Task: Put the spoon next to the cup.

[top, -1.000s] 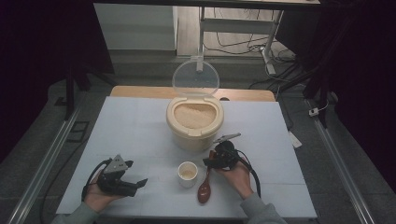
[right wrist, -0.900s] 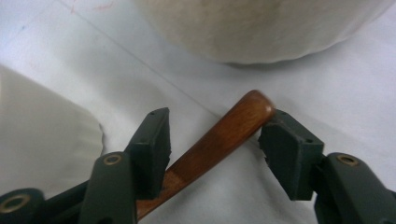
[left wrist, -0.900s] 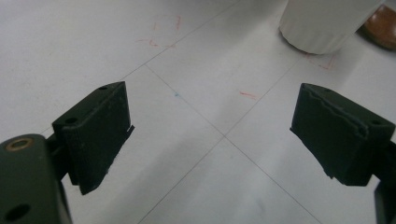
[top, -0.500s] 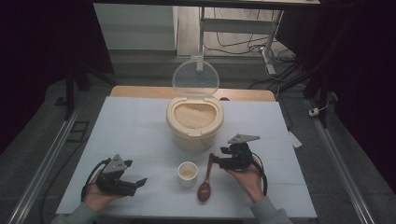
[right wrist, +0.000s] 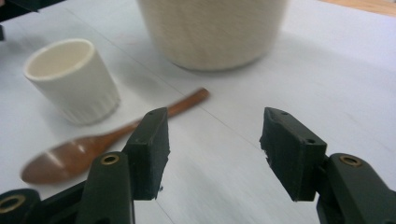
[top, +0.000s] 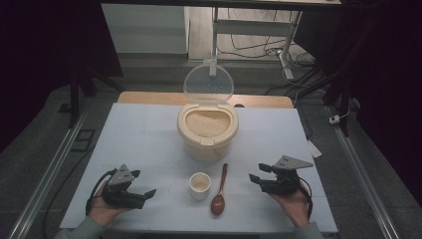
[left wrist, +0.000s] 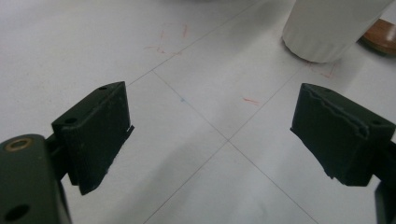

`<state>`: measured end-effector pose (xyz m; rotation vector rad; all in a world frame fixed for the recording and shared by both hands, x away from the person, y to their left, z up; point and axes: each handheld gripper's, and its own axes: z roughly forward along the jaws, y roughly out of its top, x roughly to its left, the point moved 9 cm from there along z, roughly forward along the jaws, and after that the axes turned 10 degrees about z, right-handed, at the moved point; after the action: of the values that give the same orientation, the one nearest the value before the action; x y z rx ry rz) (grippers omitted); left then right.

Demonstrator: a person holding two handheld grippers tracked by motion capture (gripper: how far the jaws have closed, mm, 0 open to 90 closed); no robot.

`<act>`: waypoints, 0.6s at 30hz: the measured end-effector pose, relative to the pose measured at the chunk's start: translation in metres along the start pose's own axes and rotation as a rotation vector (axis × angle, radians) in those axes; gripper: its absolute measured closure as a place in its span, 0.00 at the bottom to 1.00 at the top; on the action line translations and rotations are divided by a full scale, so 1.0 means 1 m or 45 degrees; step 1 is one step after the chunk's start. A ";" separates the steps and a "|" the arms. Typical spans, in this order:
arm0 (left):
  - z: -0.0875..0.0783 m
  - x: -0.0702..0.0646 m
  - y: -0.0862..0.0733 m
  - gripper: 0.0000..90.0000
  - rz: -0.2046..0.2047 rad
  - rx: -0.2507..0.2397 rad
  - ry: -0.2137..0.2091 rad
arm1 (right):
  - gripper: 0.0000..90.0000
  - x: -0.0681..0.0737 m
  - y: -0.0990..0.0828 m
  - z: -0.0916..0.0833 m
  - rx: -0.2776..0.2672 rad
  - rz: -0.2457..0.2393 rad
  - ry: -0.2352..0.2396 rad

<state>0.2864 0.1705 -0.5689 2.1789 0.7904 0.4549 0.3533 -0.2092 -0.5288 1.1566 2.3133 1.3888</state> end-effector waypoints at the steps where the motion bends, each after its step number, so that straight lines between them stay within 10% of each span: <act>1: 0.000 0.000 0.000 0.13 0.000 0.001 -0.001 | 0.46 -0.004 -0.002 -0.003 0.001 -0.003 -0.020; 18: -0.001 0.000 0.000 0.13 0.002 -0.001 0.000 | 0.46 -0.028 -0.021 -0.019 -0.015 -0.029 -0.057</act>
<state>0.2862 0.1708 -0.5684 2.1787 0.7881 0.4560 0.3512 -0.2469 -0.5411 1.1425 2.2776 1.3534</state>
